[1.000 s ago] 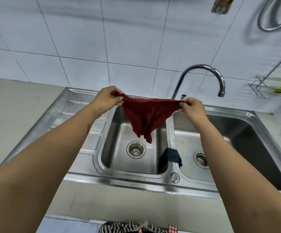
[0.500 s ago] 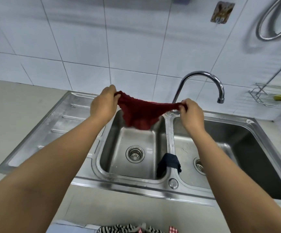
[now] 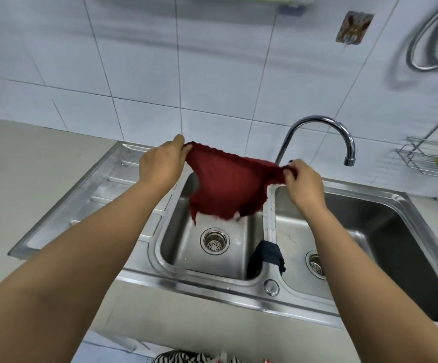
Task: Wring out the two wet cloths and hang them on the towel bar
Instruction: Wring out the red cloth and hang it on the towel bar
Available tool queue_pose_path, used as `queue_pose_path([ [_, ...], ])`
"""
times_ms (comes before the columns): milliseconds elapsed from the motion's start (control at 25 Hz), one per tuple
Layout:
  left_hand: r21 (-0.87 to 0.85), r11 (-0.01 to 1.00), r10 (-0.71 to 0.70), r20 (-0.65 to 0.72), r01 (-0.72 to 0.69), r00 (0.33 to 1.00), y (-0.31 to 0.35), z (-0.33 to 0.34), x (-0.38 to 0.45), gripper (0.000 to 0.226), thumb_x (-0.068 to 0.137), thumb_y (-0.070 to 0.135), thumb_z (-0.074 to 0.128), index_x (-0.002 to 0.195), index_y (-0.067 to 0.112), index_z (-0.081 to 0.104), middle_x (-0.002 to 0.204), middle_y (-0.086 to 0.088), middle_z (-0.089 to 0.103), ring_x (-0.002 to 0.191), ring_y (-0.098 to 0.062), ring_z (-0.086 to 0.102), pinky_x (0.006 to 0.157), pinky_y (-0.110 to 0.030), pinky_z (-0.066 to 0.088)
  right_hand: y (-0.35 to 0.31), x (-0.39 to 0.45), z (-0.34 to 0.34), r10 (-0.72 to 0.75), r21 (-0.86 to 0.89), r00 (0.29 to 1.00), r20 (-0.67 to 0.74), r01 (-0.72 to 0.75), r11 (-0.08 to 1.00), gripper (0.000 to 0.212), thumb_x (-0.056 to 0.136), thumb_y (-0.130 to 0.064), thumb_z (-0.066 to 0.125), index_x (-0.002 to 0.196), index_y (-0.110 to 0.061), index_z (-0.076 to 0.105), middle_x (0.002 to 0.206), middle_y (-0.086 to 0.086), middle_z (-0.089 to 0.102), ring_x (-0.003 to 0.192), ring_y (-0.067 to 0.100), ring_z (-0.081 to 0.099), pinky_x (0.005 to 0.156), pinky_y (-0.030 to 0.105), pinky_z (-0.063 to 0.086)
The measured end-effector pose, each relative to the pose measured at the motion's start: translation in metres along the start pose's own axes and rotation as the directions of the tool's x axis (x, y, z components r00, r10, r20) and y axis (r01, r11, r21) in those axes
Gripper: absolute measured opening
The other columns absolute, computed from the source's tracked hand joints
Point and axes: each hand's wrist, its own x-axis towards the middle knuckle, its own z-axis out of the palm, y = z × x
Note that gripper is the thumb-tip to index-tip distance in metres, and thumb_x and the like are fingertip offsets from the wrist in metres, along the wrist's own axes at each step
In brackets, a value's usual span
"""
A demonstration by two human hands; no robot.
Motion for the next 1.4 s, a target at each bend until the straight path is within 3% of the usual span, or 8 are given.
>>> queue_pose_path([
  [200, 0.021, 0.988, -0.157, 0.098, 0.155, 0.983, 0.003, -0.007, -0.004, 0.048, 0.101, 0.048, 0.029, 0.099, 0.008, 0.057, 0.093, -0.018, 0.068, 0.088, -0.04, 0.062, 0.063, -0.035, 0.037, -0.013, 0.004, -0.004, 0.055, 0.021, 0.993, -0.107, -0.053, 0.998, 0.017, 0.095, -0.026, 0.049, 0.099, -0.014, 0.06, 0.094, 0.008, 0.069, 0.086, 0.03, 0.063, 0.075, 0.041, 0.051],
  [360, -0.143, 0.928, -0.326, 0.138, 0.345, 0.935, -0.002, -0.014, 0.018, 0.053, 0.098, 0.054, 0.029, 0.089, 0.011, 0.059, 0.088, -0.014, 0.07, 0.087, -0.037, 0.066, 0.074, -0.038, 0.05, -0.03, 0.017, -0.004, 0.038, -0.024, 0.988, -0.152, -0.042, 0.999, 0.022, 0.095, -0.03, 0.048, 0.1, -0.01, 0.055, 0.1, 0.012, 0.062, 0.085, 0.032, 0.059, 0.065, 0.034, 0.039],
  [520, -0.435, 0.769, -0.401, 0.243, 0.469, 0.883, -0.018, -0.03, 0.036, 0.053, 0.097, 0.051, 0.032, 0.079, 0.01, 0.059, 0.06, -0.007, 0.07, 0.062, -0.025, 0.071, 0.076, -0.04, 0.058, -0.061, 0.023, 0.004, 0.11, 0.012, 0.98, -0.167, -0.109, 0.994, 0.028, 0.096, -0.035, 0.046, 0.102, -0.009, 0.053, 0.102, 0.014, 0.062, 0.091, 0.035, 0.058, 0.067, 0.034, 0.036],
  [720, -0.668, 0.55, -0.414, 0.304, 0.501, 0.858, -0.042, -0.051, 0.051, 0.048, 0.1, 0.043, 0.034, 0.077, 0.008, 0.056, 0.065, -0.013, 0.072, 0.065, -0.029, 0.072, 0.062, -0.034, 0.057, -0.11, 0.028, 0.026, 0.298, 0.199, 0.95, -0.094, -0.275, 0.941, 0.032, 0.095, -0.041, 0.037, 0.088, -0.013, 0.052, 0.08, 0.008, 0.068, 0.076, 0.033, 0.066, 0.069, 0.037, 0.049],
  [840, -0.779, 0.402, -0.402, 0.323, 0.482, 0.857, -0.066, -0.064, 0.073, 0.043, 0.101, 0.042, 0.033, 0.078, 0.011, 0.053, 0.074, -0.013, 0.073, 0.071, -0.031, 0.071, 0.062, -0.033, 0.055, -0.151, 0.037, 0.045, 0.362, 0.544, 0.931, 0.049, -0.329, 0.772, 0.032, 0.097, -0.036, 0.036, 0.092, -0.009, 0.052, 0.065, 0.005, 0.07, 0.052, 0.023, 0.067, 0.052, 0.029, 0.047],
  [1000, -0.867, 0.325, -0.331, 0.269, 0.377, 0.905, -0.085, -0.087, 0.106, 0.037, 0.102, 0.042, 0.03, 0.092, 0.015, 0.053, 0.092, -0.009, 0.071, 0.083, -0.024, 0.066, 0.072, -0.035, 0.05, -0.201, 0.058, 0.052, 0.376, 0.799, 0.92, 0.109, -0.306, 0.518, 0.026, 0.099, -0.029, 0.034, 0.087, -0.011, 0.048, 0.081, 0.01, 0.074, 0.061, 0.028, 0.071, 0.053, 0.029, 0.052],
  [1200, -0.916, 0.33, -0.247, 0.148, 0.226, 0.958, -0.104, -0.118, 0.155, 0.035, 0.102, 0.046, 0.027, 0.11, 0.024, 0.054, 0.107, -0.006, 0.069, 0.1, -0.024, 0.064, 0.088, -0.04, 0.05, -0.259, 0.1, 0.052, 0.339, 0.88, 0.941, -0.017, -0.147, 0.452, 0.025, 0.098, -0.027, 0.035, 0.085, -0.012, 0.05, 0.09, 0.012, 0.073, 0.068, 0.029, 0.073, 0.063, 0.038, 0.06],
  [1400, -0.943, 0.302, -0.207, 0.077, 0.138, 0.975, -0.118, -0.141, 0.211, 0.04, 0.102, 0.046, 0.025, 0.125, 0.025, 0.051, 0.109, -0.001, 0.067, 0.102, -0.022, 0.064, 0.088, -0.039, 0.049, -0.302, 0.143, 0.05, 0.307, 0.885, 0.944, -0.123, -0.036, 0.465, 0.024, 0.098, -0.028, 0.036, 0.095, -0.013, 0.054, 0.094, 0.008, 0.073, 0.074, 0.025, 0.073, 0.068, 0.041, 0.061],
])
